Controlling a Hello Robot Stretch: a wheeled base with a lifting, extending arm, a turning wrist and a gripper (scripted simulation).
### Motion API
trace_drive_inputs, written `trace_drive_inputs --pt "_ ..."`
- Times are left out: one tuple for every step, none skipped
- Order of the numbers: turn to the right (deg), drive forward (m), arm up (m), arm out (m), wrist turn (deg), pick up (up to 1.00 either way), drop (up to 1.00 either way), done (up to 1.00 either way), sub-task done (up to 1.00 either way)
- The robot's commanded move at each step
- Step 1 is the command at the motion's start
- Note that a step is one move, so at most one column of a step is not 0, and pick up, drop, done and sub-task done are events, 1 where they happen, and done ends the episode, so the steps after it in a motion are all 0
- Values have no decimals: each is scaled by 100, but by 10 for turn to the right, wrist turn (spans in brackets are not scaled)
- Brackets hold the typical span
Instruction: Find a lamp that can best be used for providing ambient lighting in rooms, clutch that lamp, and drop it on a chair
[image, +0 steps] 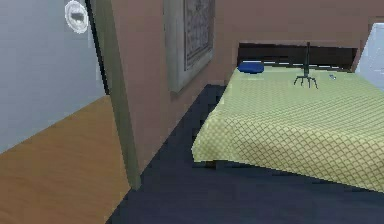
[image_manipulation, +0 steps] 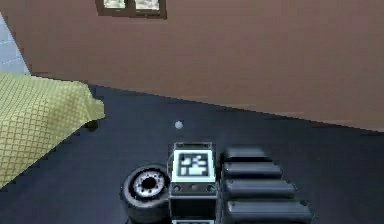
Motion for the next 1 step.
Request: trace_drive_inputs --pt "-120 0 0 0 0 0 0 0 0"
